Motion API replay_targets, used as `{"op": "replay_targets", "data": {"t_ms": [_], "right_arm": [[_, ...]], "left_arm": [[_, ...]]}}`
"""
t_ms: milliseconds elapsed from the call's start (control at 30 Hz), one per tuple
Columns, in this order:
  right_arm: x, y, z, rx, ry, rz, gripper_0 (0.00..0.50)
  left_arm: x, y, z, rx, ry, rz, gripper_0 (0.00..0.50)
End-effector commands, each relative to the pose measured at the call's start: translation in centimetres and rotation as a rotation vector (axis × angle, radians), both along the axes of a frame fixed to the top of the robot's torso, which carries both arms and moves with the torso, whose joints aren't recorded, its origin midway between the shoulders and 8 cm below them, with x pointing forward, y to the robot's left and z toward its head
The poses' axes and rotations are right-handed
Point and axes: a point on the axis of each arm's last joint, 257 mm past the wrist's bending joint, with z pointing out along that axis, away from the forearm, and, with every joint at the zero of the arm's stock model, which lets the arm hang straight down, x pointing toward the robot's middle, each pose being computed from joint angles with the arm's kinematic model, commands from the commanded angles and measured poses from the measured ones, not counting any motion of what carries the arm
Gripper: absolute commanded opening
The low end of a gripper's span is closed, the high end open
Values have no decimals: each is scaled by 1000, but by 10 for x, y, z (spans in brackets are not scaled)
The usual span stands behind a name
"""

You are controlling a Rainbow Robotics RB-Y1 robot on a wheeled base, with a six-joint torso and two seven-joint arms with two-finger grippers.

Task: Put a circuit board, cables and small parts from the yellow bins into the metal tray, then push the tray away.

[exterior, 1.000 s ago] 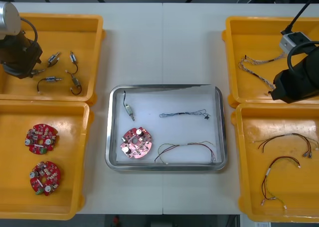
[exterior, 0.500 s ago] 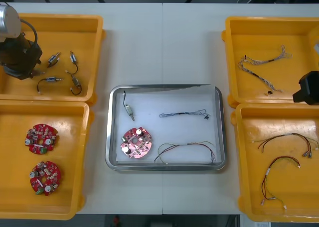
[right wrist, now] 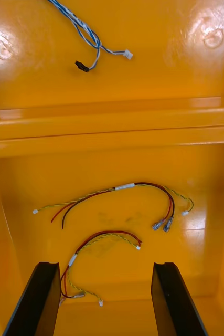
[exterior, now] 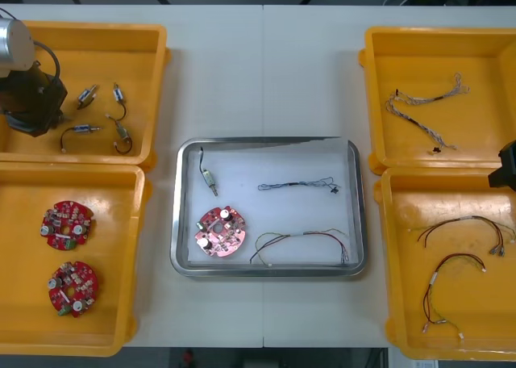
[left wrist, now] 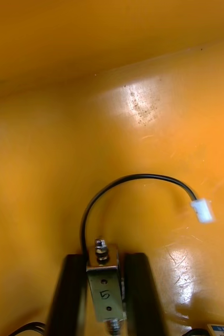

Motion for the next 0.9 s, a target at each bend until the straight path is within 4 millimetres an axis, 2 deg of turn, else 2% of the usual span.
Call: {"op": "replay_targets", "data": {"t_ms": [33, 200, 367, 633, 900], "right_arm": [[-5, -19, 9, -27, -22, -60, 500], [-6, -15, 4, 23, -28, -85, 500], [-9, -14, 0, 48, -26, -100, 500], [-9, -11, -1, 58, -24, -90, 500], [-10, -12, -3, 51, -20, -80, 500]], "left_arm": [[-2, -1, -8, -37, -9, 51, 0], [-3, 3, -6, -32, -10, 49, 0], [-2, 11, 13, -11, -21, 26, 0], [-5, 11, 68, 44, 12, -60, 0], [-21, -9, 114, 60, 77, -218, 0]]}}
